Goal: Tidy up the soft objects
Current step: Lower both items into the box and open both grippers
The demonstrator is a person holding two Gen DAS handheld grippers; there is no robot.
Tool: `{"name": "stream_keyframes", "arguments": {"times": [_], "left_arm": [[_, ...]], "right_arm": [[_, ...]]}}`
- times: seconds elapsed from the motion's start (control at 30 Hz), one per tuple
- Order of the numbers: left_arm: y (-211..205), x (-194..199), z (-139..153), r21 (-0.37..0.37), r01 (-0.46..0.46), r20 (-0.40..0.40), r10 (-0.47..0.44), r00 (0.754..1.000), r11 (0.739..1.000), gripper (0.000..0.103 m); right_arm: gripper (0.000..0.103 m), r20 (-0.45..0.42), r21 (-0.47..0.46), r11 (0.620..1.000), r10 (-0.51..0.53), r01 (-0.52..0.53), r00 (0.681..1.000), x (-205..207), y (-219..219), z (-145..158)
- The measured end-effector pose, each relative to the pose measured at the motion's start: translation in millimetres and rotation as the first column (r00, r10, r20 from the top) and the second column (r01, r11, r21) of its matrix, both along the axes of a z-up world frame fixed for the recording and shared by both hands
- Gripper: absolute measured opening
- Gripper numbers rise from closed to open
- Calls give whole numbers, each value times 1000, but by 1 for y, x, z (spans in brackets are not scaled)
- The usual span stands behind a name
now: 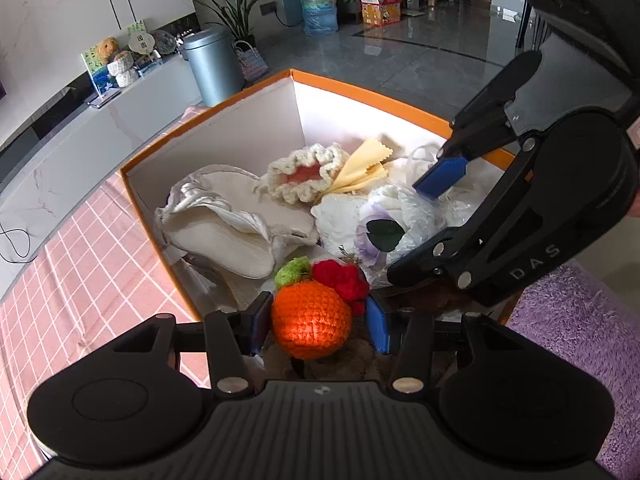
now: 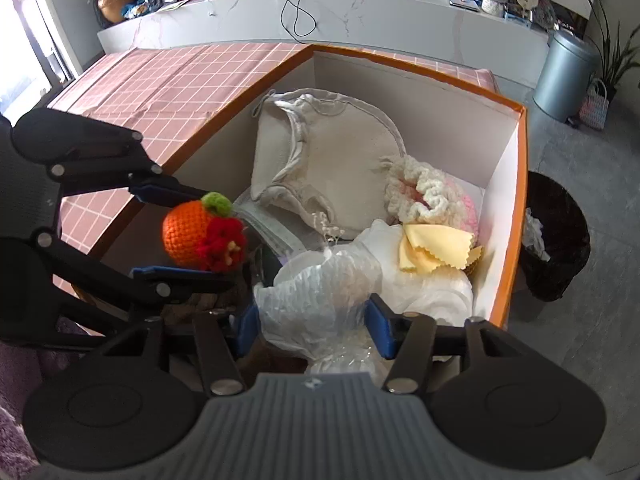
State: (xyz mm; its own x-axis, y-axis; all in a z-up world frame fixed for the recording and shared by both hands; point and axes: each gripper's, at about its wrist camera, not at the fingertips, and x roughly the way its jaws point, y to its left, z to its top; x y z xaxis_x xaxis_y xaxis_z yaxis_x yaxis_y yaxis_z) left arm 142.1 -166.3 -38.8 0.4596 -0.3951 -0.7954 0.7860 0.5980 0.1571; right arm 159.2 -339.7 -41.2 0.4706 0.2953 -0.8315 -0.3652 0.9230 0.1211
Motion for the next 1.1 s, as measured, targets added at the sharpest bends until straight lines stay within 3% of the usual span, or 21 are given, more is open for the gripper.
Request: {"name": "stream_keyframes", "arguments": {"times": [0.13, 0.37, 0.87, 1.1], "left_arm": [[0, 0, -1, -3, -4, -6, 4, 1000, 1000, 57], [4, -5, 5, -13, 1, -14, -1, 1000, 1000, 73], [25, -33, 38, -73, -23, 91, 30, 995, 997, 76], [47, -46, 56, -172, -74, 132, 98, 986, 982, 76]], "right_arm": [[64, 24, -16, 1000, 16, -15, 1000, -4, 2, 6], [70, 50, -13, 1000, 2, -1, 999, -13, -3, 17], [77, 140, -52, 998, -25, 32, 990, -41, 4, 54], [83, 225, -58, 996, -48, 63, 973, -60, 14, 76]]}}
